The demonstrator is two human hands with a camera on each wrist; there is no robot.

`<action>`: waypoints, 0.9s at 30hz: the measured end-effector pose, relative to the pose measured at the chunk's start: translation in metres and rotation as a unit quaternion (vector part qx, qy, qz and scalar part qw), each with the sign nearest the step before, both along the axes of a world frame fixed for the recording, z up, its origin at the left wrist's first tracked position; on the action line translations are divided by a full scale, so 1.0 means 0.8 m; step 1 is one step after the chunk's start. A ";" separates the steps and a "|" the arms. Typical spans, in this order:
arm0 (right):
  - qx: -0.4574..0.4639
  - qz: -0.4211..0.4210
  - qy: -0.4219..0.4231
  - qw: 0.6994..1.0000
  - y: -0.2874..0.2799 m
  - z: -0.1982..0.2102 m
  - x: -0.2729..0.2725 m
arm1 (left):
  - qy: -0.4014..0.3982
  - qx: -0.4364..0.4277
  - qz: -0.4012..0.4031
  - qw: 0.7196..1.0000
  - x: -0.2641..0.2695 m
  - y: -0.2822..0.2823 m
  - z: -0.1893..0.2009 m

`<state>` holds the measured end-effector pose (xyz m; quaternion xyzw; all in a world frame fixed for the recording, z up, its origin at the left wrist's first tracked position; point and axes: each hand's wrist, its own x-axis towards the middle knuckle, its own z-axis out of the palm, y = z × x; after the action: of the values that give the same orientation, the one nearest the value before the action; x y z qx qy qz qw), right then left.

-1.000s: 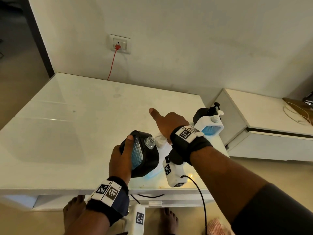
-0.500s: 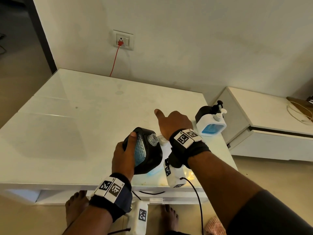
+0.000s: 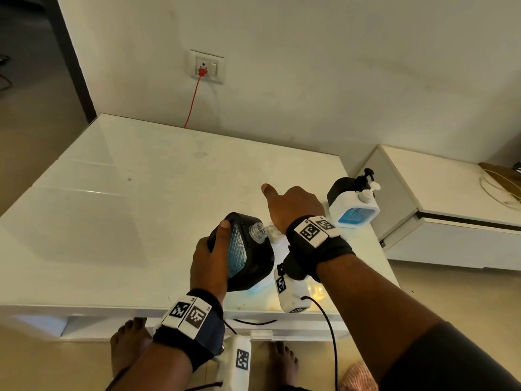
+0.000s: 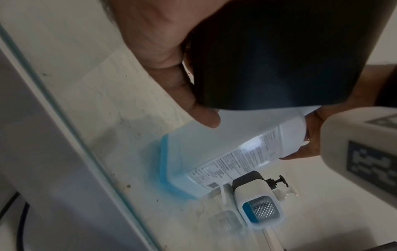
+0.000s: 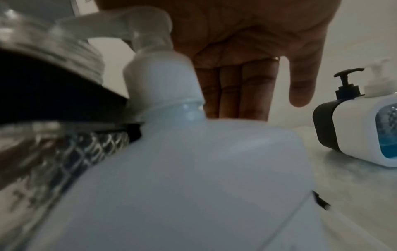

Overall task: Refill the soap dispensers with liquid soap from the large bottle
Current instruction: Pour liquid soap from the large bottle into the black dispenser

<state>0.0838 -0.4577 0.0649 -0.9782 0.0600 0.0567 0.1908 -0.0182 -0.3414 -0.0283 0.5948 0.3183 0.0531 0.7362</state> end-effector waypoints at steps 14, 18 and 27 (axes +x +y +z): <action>0.002 0.039 0.051 0.998 0.002 0.017 0.005 | -0.006 -0.009 0.006 1.000 -0.001 0.000 0.005; -0.019 0.030 0.014 0.999 0.001 0.006 0.003 | 0.004 -0.011 0.007 1.000 -0.002 0.001 0.003; -0.015 0.059 0.052 0.997 0.005 0.019 0.003 | -0.004 0.007 0.002 1.000 -0.001 0.001 0.004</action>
<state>0.0865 -0.4541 0.0803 -0.9784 0.0133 0.1177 0.1695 -0.0191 -0.3404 -0.0254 0.5995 0.3159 0.0589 0.7330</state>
